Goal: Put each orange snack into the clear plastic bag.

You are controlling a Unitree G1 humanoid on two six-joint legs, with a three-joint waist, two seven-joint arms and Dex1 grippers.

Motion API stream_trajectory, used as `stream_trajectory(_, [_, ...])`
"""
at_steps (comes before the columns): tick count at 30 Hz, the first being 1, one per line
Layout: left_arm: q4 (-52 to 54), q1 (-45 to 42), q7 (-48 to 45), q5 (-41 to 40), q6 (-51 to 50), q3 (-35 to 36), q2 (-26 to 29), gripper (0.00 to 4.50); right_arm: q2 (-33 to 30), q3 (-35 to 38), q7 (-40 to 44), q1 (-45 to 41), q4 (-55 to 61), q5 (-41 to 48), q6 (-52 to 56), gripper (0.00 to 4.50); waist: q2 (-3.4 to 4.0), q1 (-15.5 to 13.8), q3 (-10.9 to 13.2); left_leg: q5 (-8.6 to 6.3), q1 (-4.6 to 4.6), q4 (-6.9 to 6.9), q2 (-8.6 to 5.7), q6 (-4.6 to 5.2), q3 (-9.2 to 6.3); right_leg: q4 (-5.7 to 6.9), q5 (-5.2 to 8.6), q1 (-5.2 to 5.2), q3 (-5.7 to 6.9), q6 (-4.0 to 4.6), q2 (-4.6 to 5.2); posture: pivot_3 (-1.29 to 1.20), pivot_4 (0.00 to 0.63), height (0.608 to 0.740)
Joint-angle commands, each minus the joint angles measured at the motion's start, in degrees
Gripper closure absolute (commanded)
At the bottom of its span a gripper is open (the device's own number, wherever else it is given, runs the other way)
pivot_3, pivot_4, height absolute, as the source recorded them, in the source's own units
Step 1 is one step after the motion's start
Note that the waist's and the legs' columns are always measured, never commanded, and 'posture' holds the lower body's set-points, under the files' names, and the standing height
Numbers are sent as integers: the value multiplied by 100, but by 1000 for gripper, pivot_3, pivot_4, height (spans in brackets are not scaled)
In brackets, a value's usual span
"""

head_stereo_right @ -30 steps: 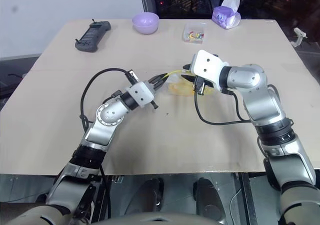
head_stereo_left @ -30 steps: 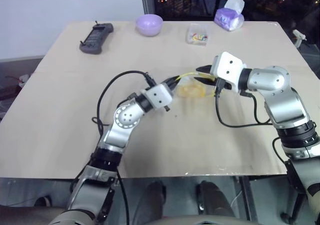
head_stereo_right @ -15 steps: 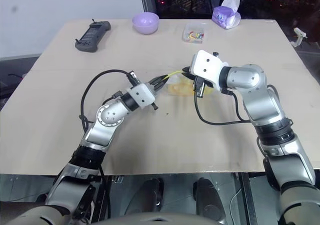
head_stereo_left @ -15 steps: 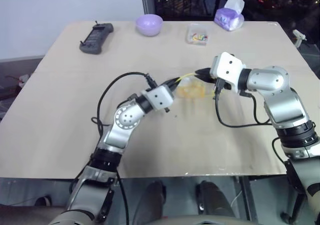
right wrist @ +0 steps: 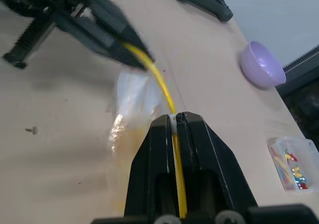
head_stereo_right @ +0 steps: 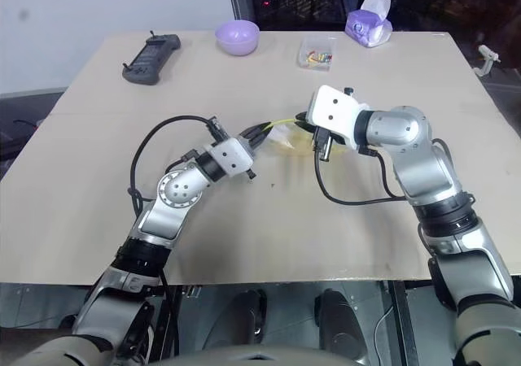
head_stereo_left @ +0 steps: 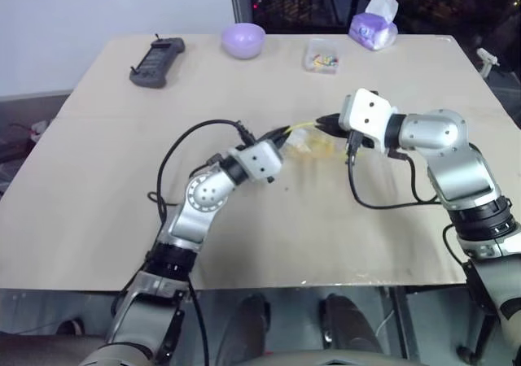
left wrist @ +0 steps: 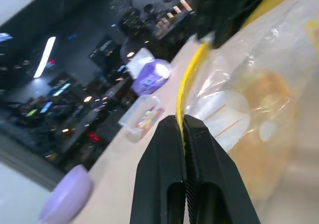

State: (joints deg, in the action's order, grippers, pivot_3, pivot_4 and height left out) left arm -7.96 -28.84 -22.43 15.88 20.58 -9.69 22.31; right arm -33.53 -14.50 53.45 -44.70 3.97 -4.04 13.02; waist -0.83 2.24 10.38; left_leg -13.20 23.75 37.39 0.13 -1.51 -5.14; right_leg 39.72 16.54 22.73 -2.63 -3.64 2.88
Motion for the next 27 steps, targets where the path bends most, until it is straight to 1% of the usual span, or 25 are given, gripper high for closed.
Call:
stream_trajectory(1, [-231,-97,554,299,-182,357,221,4500,-278,282,-22,16,47,-12,14,4445,0,2,0,0,0,0,0,0,0,0,0,0,0,0,0,0,150,740])
stream_trajectory(6, [-404,-156,914,407,-354,441,336,4500,-538,451,-9,130,72,98,100,4445,0,-1,0,0,1,0,0,0,0,-1,0,0,0,0,0,0,150,740])
stream_trajectory(18, [-544,-250,882,195,-229,341,354,4500,-1245,834,-26,421,183,276,319,4445,0,-1,0,0,1,0,0,0,1,-2,0,0,-1,0,1,0,150,740])
stream_trajectory(23, [-730,-407,788,111,-49,214,310,4500,-1172,753,-142,398,127,304,293,4445,0,-4,0,0,1,-1,0,0,1,-1,0,0,-1,0,1,0,150,740])
stream_trajectory(26, [-1186,-825,805,89,88,159,230,4500,-909,669,-459,86,-420,171,-15,4445,-1,-8,1,0,1,0,0,0,1,0,0,0,0,0,1,0,150,740])
stream_trajectory(27, [-1458,-1095,918,137,148,166,198,4500,-838,595,-669,-112,-790,-18,-270,4445,-1,-8,1,0,0,1,-1,0,1,2,0,-1,0,0,1,0,150,740])
